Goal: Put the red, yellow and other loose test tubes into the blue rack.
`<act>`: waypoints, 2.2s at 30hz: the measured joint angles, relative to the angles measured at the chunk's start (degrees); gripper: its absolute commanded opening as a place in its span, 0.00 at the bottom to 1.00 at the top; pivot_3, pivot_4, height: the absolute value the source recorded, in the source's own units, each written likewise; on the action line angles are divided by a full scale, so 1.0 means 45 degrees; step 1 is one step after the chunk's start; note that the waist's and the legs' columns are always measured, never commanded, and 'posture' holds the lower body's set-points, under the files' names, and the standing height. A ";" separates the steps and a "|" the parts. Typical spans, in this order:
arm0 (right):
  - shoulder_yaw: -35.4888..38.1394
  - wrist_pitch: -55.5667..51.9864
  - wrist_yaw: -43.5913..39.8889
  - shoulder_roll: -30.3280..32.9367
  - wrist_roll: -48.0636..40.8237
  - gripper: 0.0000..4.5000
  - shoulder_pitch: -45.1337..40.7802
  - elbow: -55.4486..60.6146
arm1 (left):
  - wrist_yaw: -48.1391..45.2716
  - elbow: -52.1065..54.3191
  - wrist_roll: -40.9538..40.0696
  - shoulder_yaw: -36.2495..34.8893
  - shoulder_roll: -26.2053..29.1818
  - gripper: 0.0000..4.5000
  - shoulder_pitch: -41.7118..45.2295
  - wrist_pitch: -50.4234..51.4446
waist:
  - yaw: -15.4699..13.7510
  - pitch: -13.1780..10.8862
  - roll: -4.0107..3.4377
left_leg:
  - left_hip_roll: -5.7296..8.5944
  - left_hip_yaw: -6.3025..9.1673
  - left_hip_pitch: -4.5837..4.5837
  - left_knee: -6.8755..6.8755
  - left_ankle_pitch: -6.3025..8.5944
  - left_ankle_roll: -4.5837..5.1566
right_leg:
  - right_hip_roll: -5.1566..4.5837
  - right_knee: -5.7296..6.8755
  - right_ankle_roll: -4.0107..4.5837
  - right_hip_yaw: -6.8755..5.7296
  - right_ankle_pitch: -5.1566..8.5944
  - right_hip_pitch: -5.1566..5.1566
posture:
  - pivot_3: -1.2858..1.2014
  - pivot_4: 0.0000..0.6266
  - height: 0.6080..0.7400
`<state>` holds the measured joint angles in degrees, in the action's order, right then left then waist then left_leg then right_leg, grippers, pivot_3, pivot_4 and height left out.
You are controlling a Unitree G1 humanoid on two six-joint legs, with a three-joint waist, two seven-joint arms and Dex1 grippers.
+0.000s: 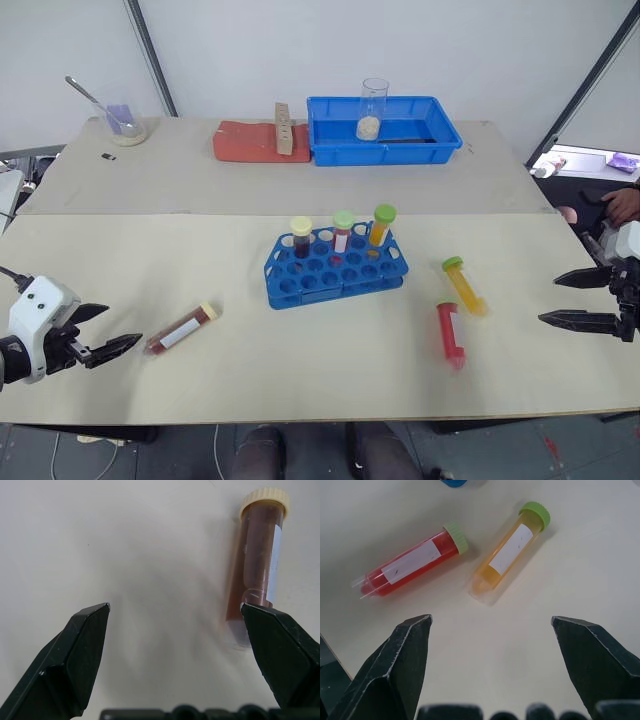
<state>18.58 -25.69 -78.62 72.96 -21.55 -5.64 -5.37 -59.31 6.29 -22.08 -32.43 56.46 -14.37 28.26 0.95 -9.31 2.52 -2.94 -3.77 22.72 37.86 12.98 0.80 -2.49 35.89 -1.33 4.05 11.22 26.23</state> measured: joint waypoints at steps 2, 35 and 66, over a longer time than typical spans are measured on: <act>-0.0001 -0.0001 0.0003 -0.0001 -0.0001 0.95 0.0000 0.0050 | -0.0058 0.0000 -0.0004 0.0001 0.0000 1.00 0.0040 -0.0137 | -0.0005 0.0000 0.0000 | 0.0000 0.0000 0.0000 0.0000 0.0000 0.0000 | 0.0000 0.0001 0.0000 -0.0001 0.0000 0.0000 | 0.52 0.24 1.00; -0.7717 -0.8058 0.4668 -0.4187 0.2020 0.95 -0.9485 -0.2632 | -0.0714 0.5868 -0.2132 0.8633 -0.1554 1.00 0.7596 0.1110 | 0.0149 0.0000 -0.0001 | 0.0033 0.0068 0.0077 0.0155 -0.0010 0.0006 | 0.0031 0.0034 -0.0065 0.0023 -0.0046 -0.0021 | 0.52 0.24 1.00; -0.6183 -0.8195 0.2912 -0.4956 0.3326 0.22 -0.9414 -0.1929 | -0.0848 0.4165 -0.1645 0.8094 -0.2158 1.00 0.7497 0.0557 | 0.0200 -0.0003 -0.0010 | 0.0033 0.0127 0.0131 0.0188 0.0002 0.0023 | 0.0032 0.0036 -0.0126 -0.0015 -0.0114 -0.0011 | 0.52 0.24 1.00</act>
<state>-9.25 -62.56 -65.51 50.65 -6.58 -48.01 -14.05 -63.12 25.04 -29.48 3.99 46.75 19.37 30.77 1.85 -9.32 2.48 -2.79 -3.20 23.31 38.70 12.99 0.90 -2.35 36.06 -1.90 3.98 10.70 26.18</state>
